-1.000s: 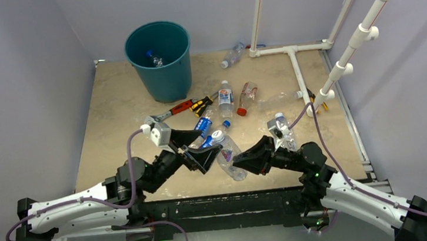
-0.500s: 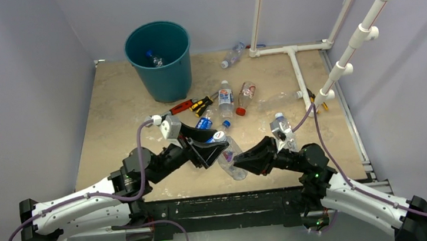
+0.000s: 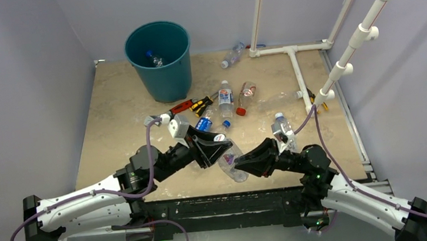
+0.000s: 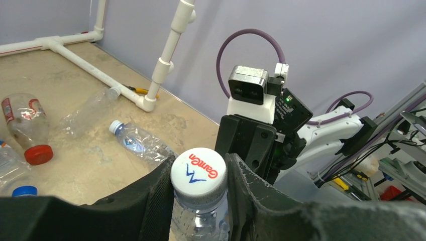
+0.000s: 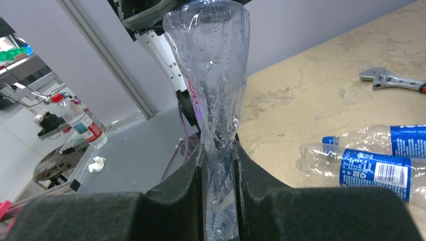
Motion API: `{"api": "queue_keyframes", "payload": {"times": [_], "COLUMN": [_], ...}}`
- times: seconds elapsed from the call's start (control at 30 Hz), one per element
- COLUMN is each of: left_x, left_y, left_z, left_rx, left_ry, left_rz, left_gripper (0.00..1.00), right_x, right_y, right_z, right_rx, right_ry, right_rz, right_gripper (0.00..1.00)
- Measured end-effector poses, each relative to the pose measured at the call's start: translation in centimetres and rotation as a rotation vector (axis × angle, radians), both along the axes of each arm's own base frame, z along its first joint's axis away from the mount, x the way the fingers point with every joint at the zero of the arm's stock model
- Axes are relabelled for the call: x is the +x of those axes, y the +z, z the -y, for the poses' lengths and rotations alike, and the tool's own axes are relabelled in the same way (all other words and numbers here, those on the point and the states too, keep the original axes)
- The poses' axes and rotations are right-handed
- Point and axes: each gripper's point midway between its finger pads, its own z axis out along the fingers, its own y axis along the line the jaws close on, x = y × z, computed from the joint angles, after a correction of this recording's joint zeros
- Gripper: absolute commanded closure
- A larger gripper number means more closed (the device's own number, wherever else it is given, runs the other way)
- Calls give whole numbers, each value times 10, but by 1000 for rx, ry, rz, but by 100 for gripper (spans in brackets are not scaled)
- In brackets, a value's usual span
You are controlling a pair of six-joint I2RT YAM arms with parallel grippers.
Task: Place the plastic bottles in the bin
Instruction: Place the plastic bottle in the trash bin.
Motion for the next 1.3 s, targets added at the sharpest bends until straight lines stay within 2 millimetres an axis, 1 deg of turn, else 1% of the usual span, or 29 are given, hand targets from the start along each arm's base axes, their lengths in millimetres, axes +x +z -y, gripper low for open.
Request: {"api": "queue_keyframes", "payload": {"times": [0.03, 0.07, 0.13, 0.17, 0.2, 0.23, 0.3, 0.37, 0.43, 0.5, 0.57, 0.63, 0.7, 0.73, 0.83, 0.93, 1.03, 1.07, 1.2, 1.23, 1.3], "left_x": [-1, -1, -1, 0, 1, 1, 4, 10, 20, 35, 54, 79, 106, 117, 172, 229, 270, 280, 306, 314, 332], "left_y": [0, 1, 0, -1, -3, -4, -2, 6, 28, 60, 89, 115, 133, 141, 161, 170, 178, 180, 179, 178, 176], "left_z": [0, 1, 1, 1, 2, 1, -1, -5, -12, -21, -34, -50, -64, -71, -89, -117, -140, -146, -172, -180, -203], "left_rx": [-2, -4, -3, 2, 7, 15, 38, 61, 78, 84, 90, 117, 168, 183, 254, 304, 308, 300, 249, 234, 218], "left_ry": [-3, -5, -5, -2, 1, 3, 22, 57, 125, 222, 348, 523, 677, 733, 901, 1028, 1107, 1128, 1175, 1188, 1228], "left_rz": [0, -2, -3, -4, -7, -7, 3, 19, 52, 93, 126, 167, 202, 210, 218, 204, 186, 182, 167, 162, 149], "left_gripper": [97, 100, 100, 100, 100, 100, 100, 100, 100, 100, 100, 100, 100, 100, 100, 100, 100, 100, 100, 100, 100], "right_x": [-1, -1, 0, 1, 4, 4, 7, 9, 10, 10, 11, 14, 23, 26, 38, 45, 49, 50, 56, 57, 59], "right_y": [1, 0, -1, -3, -6, -7, -12, -10, -1, 10, 15, 21, 21, 18, -7, -29, -36, -40, -59, -63, -64], "right_z": [0, 1, 1, 1, 0, 0, -1, 0, 2, 8, 14, 22, 28, 30, 35, 36, 33, 31, 26, 25, 24], "right_rx": [2, 1, -5, -11, -28, -32, -65, -84, -85, -72, -51, -18, 10, 19, 22, -18, -51, -68, -147, -168, -194], "right_ry": [1, 0, -5, -8, -20, -21, -32, -44, -60, -85, -113, -157, -216, -238, -309, -349, -356, -359, -372, -375, -379], "right_rz": [1, 0, -7, -14, -32, -37, -68, -87, -91, -93, -106, -129, -179, -201, -264, -295, -293, -294, -311, -316, -314], "right_gripper": [95, 77, 40, 24, 4, 1, 1, 1, 1, 1, 1, 1, 1, 1, 1, 1, 1, 1, 1, 1, 1]}}
